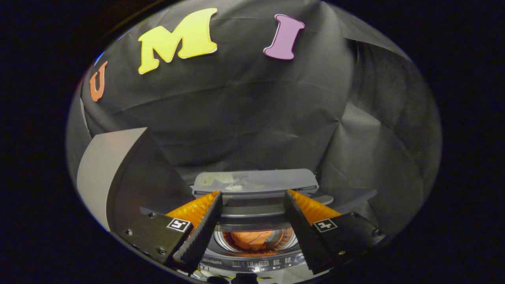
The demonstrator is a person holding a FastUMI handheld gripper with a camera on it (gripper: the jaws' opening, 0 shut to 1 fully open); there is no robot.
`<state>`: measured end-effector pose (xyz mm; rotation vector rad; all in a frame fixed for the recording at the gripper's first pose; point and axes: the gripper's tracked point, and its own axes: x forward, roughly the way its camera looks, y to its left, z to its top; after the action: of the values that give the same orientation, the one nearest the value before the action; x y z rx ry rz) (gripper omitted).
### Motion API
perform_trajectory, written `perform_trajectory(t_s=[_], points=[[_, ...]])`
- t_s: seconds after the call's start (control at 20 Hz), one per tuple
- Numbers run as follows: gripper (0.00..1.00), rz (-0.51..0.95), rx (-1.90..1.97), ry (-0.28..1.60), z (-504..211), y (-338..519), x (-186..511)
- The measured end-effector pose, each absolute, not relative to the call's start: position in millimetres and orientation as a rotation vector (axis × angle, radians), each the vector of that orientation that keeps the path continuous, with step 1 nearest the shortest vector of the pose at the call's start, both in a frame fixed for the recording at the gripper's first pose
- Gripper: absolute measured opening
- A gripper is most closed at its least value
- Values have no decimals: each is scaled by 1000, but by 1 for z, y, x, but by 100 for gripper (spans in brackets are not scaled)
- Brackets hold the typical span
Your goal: Put the clothes into the washing machine and then close the washing machine lid.
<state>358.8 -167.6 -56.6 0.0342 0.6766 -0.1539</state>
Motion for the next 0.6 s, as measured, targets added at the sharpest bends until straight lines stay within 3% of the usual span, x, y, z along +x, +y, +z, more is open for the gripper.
perform_trajectory(t_s=[0.6], points=[[98, -189, 156, 772, -109, -162, 316]])
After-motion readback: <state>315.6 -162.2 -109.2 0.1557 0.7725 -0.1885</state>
